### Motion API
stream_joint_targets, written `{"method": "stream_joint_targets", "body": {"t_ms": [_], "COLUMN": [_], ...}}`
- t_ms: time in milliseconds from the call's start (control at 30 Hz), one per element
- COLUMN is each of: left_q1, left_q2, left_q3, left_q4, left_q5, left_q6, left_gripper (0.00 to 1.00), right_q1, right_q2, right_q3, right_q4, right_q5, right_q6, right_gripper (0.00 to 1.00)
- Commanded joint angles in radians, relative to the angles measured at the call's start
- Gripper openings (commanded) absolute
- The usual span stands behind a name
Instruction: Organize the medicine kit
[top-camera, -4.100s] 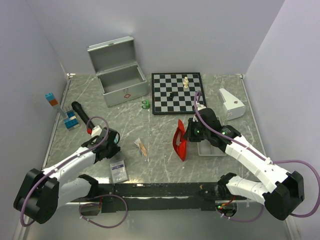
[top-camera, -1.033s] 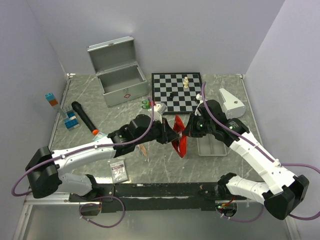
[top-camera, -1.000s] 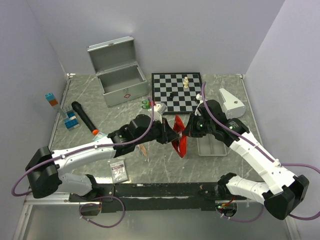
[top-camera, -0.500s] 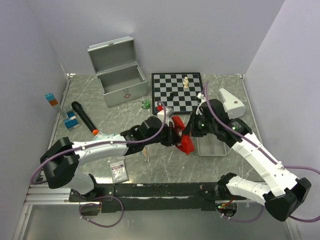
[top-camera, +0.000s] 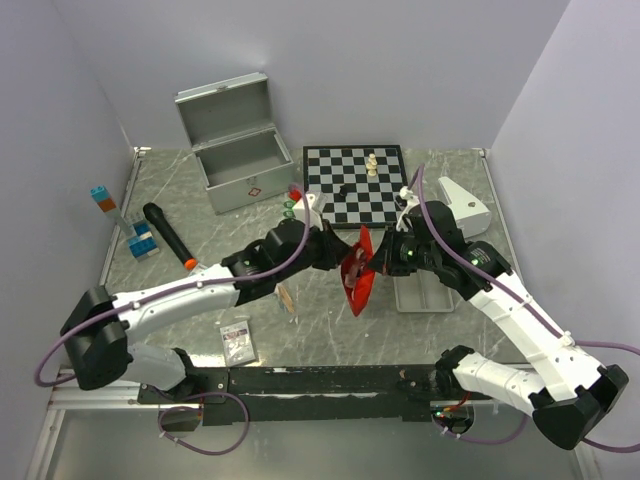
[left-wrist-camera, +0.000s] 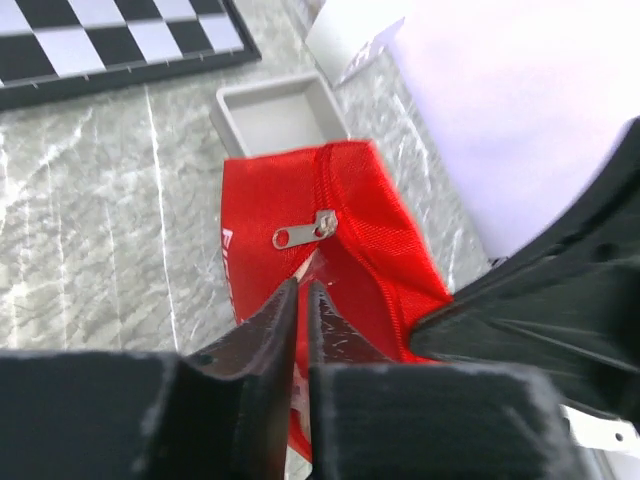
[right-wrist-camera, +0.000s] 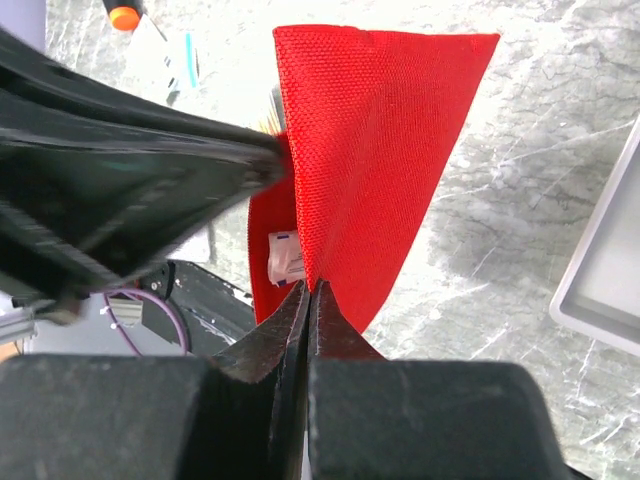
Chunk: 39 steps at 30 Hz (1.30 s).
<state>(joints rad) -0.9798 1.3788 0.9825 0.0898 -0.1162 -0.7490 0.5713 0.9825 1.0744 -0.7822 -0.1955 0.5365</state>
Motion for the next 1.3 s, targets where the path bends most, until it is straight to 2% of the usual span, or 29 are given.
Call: {"method": "stream_joint_targets", "body": {"t_ms": [0, 133, 300, 400, 500, 567, 600, 633, 700, 767, 800, 867, 1033, 1167, 1267], "left_q1": [0.006, 0.006, 0.013, 0.055, 0.09, 0.092, 0.093, 0.095, 0.096, 0.098, 0.099, 0.099, 0.105, 0.119, 0.119], "left_q2": [-0.11, -0.228, -0.305, -0.352, -0.489, -0.599, -0.639, -0.668, -0.695, -0.716, -0.73, -0.768, -0.874, -0.825, -0.773], "left_q3": [0.025, -0.033, -0.073, -0.158, -0.354, -0.491, -0.508, -0.51, -0.507, -0.504, -0.505, -0.519, -0.581, -0.518, -0.487], "left_q4": [-0.003, 0.015, -0.071, -0.009, 0.238, 0.353, 0.344, 0.3, 0.243, 0.217, 0.229, 0.276, 0.41, 0.348, 0.318], "left_q5": [-0.045, -0.065, -0.197, -0.108, 0.047, 0.046, 0.047, 0.05, 0.072, 0.12, 0.154, 0.187, 0.271, 0.467, 0.526], "left_q6": [0.016, 0.046, 0.102, 0.154, 0.157, 0.11, 0.105, 0.118, 0.158, 0.183, 0.188, 0.169, 0.151, 0.175, 0.2], "left_gripper": [0.2, 0.36, 0.4, 0.41, 0.43, 0.68, 0.83, 0.92, 0.96, 0.99, 0.97, 0.97, 0.97, 0.97, 0.98], "right_q1": [-0.005, -0.005, -0.005, 0.007, 0.045, 0.09, 0.102, 0.107, 0.111, 0.125, 0.131, 0.14, 0.153, 0.156, 0.156], "right_q2": [-0.024, -0.022, 0.019, 0.041, 0.041, 0.035, 0.027, 0.021, 0.016, 0.028, 0.044, 0.077, 0.094, 0.082, 0.065], "right_q3": [0.005, 0.007, 0.027, 0.032, 0.044, 0.059, 0.062, 0.07, 0.087, 0.123, 0.143, 0.156, 0.133, 0.118, 0.104], "right_q4": [0.001, 0.001, -0.012, -0.018, -0.038, -0.054, -0.052, -0.043, -0.026, -0.051, -0.074, -0.103, -0.072, -0.042, -0.011], "right_q5": [0.01, 0.018, -0.065, -0.149, -0.208, -0.223, -0.258, -0.344, -0.496, -0.493, -0.474, -0.444, -0.512, -0.559, -0.616], "right_q6": [-0.018, -0.075, -0.177, -0.265, -0.364, -0.421, -0.437, -0.444, -0.457, -0.484, -0.506, -0.518, -0.495, -0.475, -0.461], "right_gripper": [0.0, 0.0, 0.0, 0.0, 0.0, 0.0, 0.0, 0.0, 0.0, 0.0, 0.0, 0.0, 0.0, 0.0, 0.0]}}
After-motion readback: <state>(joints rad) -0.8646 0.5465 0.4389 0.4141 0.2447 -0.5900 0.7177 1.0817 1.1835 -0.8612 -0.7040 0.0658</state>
